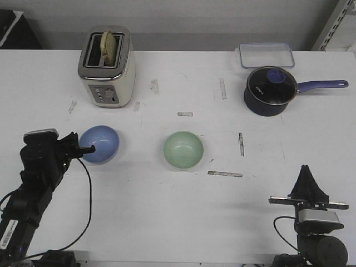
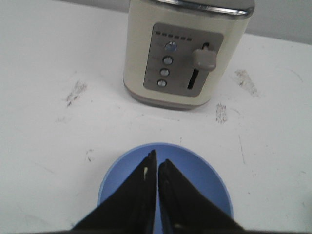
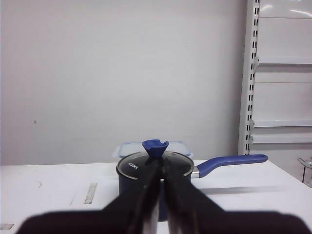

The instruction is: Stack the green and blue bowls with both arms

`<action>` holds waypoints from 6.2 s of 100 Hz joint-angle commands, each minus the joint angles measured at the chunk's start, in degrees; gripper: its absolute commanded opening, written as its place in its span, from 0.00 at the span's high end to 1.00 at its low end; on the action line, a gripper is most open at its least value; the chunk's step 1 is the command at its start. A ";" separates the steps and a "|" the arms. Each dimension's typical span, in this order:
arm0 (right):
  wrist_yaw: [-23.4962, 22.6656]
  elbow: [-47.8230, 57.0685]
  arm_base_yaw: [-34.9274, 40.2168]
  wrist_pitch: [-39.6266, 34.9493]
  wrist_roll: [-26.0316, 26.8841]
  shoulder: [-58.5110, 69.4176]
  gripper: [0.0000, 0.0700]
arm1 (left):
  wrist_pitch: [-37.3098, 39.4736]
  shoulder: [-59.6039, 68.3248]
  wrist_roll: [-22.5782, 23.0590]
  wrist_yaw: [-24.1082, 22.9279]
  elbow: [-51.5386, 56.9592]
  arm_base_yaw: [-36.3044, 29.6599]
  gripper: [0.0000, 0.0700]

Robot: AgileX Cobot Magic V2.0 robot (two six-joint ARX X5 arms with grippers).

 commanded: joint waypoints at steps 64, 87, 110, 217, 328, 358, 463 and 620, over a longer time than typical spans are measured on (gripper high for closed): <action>0.04 0.31 0.02 0.55 0.52 -0.22 1.00 | -30.40 27.30 -6.80 15.04 20.24 13.42 0.24; 0.04 0.31 0.02 0.55 0.52 -0.22 1.00 | -28.89 35.39 -6.58 15.58 20.24 14.23 0.26; 0.04 0.31 0.02 0.55 0.52 -0.22 1.00 | -26.53 39.60 -6.58 16.13 20.24 13.33 0.56; 0.04 0.31 0.02 0.55 0.52 -0.22 1.00 | -18.53 43.34 -12.83 22.01 36.59 -19.67 1.00; 0.04 0.31 0.02 0.55 0.52 -0.22 1.00 | -13.81 36.30 1.33 19.21 32.41 -26.36 0.42; 0.04 0.31 0.02 0.55 0.52 -0.22 1.00 | 9.27 24.41 13.46 14.99 12.55 -23.50 0.57; 0.04 0.31 0.02 0.55 0.52 -0.22 1.00 | 19.82 -28.72 13.16 8.98 -30.42 -4.70 1.00; 0.04 0.31 0.02 0.55 0.52 -0.22 1.00 | 20.52 -52.35 13.14 1.90 -48.83 1.51 1.00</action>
